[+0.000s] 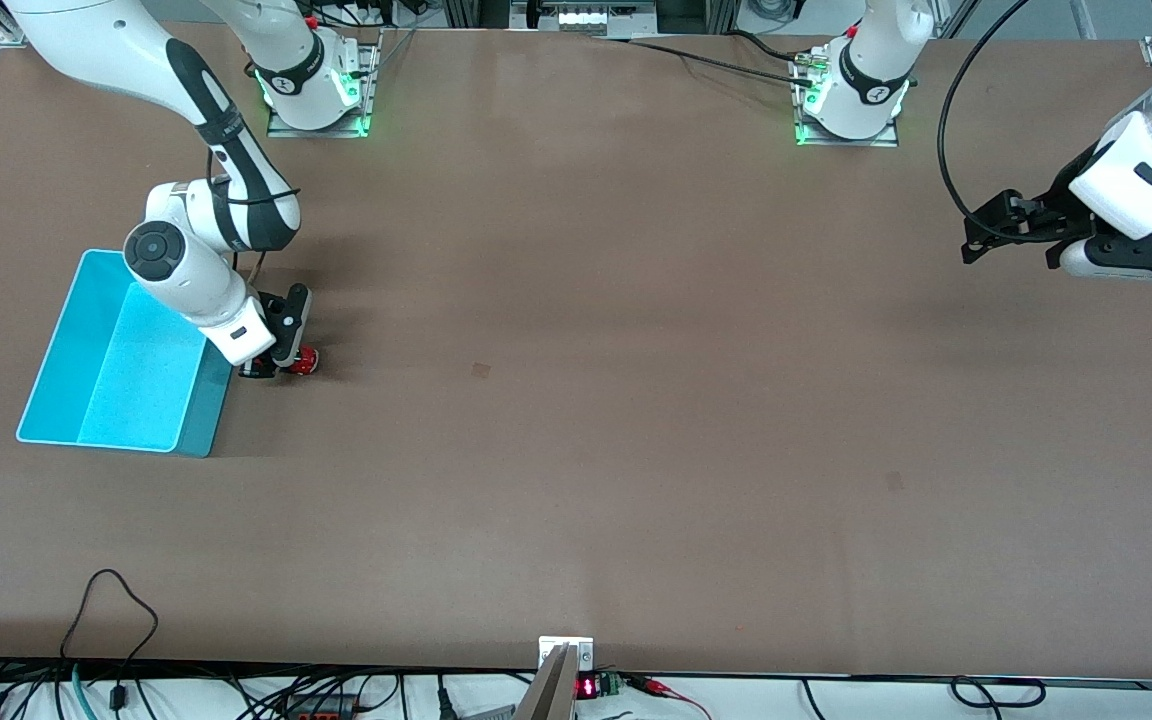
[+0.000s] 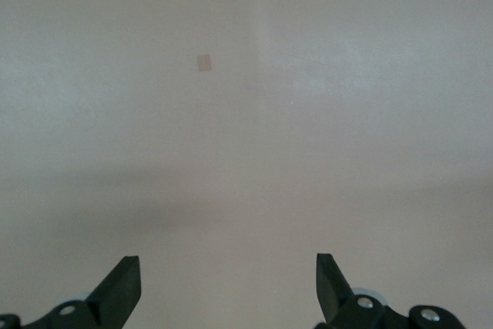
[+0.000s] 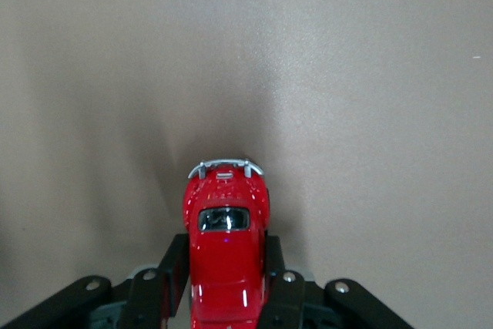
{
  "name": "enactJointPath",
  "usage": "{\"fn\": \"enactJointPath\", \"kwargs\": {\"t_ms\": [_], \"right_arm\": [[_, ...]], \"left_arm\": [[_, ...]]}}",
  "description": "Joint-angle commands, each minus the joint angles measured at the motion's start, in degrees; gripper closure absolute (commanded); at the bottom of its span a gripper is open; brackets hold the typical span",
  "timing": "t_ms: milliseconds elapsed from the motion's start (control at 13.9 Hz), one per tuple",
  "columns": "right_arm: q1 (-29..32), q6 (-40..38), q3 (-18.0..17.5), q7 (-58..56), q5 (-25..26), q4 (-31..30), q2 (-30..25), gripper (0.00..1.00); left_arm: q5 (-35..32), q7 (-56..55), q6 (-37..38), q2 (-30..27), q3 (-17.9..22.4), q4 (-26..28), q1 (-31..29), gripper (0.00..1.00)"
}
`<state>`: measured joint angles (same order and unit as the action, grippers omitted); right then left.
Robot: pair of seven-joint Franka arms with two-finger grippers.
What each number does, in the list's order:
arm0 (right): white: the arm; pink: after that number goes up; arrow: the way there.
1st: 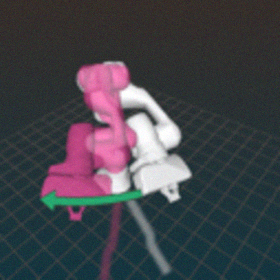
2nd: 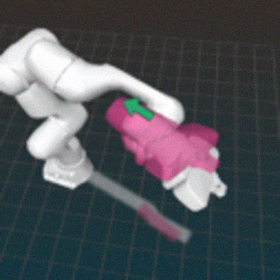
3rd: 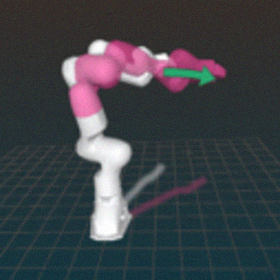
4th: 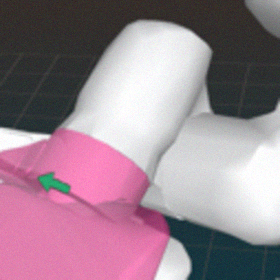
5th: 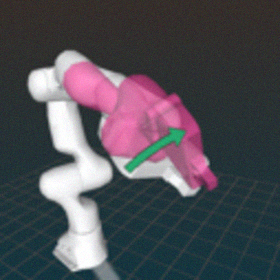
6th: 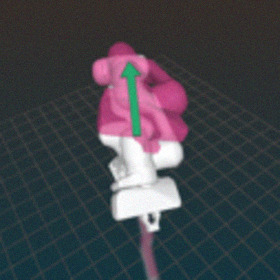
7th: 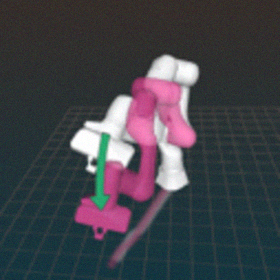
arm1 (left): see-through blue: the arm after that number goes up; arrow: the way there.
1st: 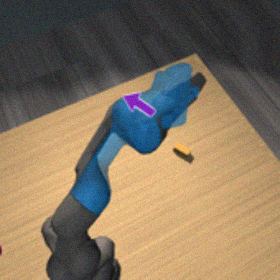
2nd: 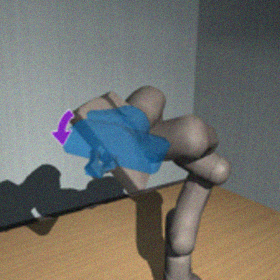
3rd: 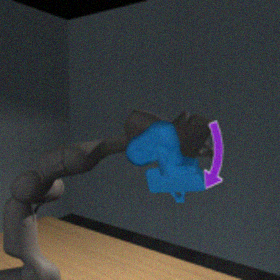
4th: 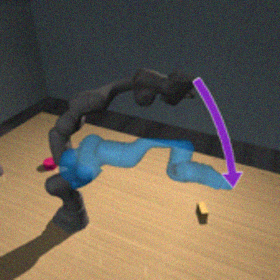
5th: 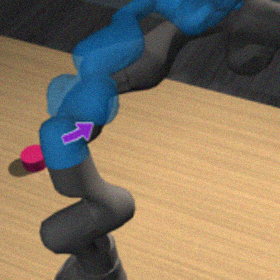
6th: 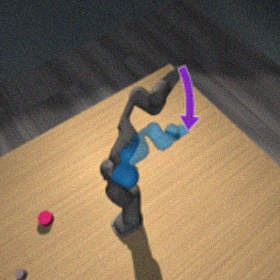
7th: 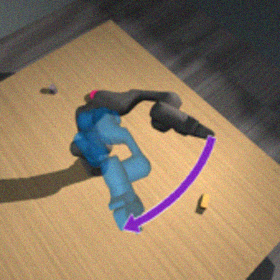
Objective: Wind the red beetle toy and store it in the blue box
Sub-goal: 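Lift the car with the right gripper over the blue box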
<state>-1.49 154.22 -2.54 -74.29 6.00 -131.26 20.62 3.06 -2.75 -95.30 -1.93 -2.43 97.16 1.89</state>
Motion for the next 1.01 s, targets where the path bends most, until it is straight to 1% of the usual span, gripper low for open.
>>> {"fn": "enactJointPath", "kwargs": {"t_ms": [0, 144, 216, 432, 504, 576, 648, 720, 792, 936], "right_arm": [[1.1, 0.7, -1.1, -0.8, 0.2, -0.1, -0.2, 0.91], [0.8, 0.7, -1.1, -0.1, -0.1, 0.5, -0.7, 0.92], [0.6, 0.7, -1.1, -0.1, -1.6, 1.2, -0.7, 0.92], [-1.7, 0.2, -1.1, 0.0, -8.5, 3.0, -0.7, 0.95], [-2.3, 0.1, -1.1, 2.0, -10.6, 3.5, -0.8, 0.96], [-2.4, 0.0, -1.3, 6.3, -13.2, 3.6, -1.7, 0.96], [-3.0, -0.2, -1.5, 10.1, -14.5, 4.6, -2.2, 0.96], [-3.8, -1.7, -1.6, 12.7, -15.0, 6.2, -2.3, 0.96], [-3.9, -4.6, -1.6, 16.9, -15.0, 8.4, -2.4, 0.94], [-3.9, -8.5, -1.5, 26.3, -14.6, 10.8, -3.6, 0.94]], "left_arm": [[-0.3, -0.1, 0.6, 0.0, 0.2, -0.7, 0.0, 0.0], [-0.3, -0.1, 0.6, 0.1, 0.2, -0.7, 0.0, 0.0], [-0.3, -0.1, 0.6, 0.1, 0.2, -0.7, 0.0, 0.0], [-0.3, -0.1, 0.6, 0.1, 0.2, -0.7, 0.0, 0.0], [-0.3, -0.1, 0.6, 0.1, 0.2, -0.7, 0.0, 0.0], [-0.3, -0.1, 0.6, 0.0, 0.2, -0.7, 0.0, 0.0], [-0.3, -0.1, 0.9, 0.0, 0.1, -0.7, 0.0, 0.0], [-0.3, -0.2, 1.3, 0.0, 0.1, -0.8, 0.0, 0.0], [-0.3, -0.2, 1.3, 0.0, 0.1, -0.8, 0.0, 0.0], [-0.3, 0.0, 1.5, -0.1, 0.1, -0.8, 0.0, 0.0]]}}
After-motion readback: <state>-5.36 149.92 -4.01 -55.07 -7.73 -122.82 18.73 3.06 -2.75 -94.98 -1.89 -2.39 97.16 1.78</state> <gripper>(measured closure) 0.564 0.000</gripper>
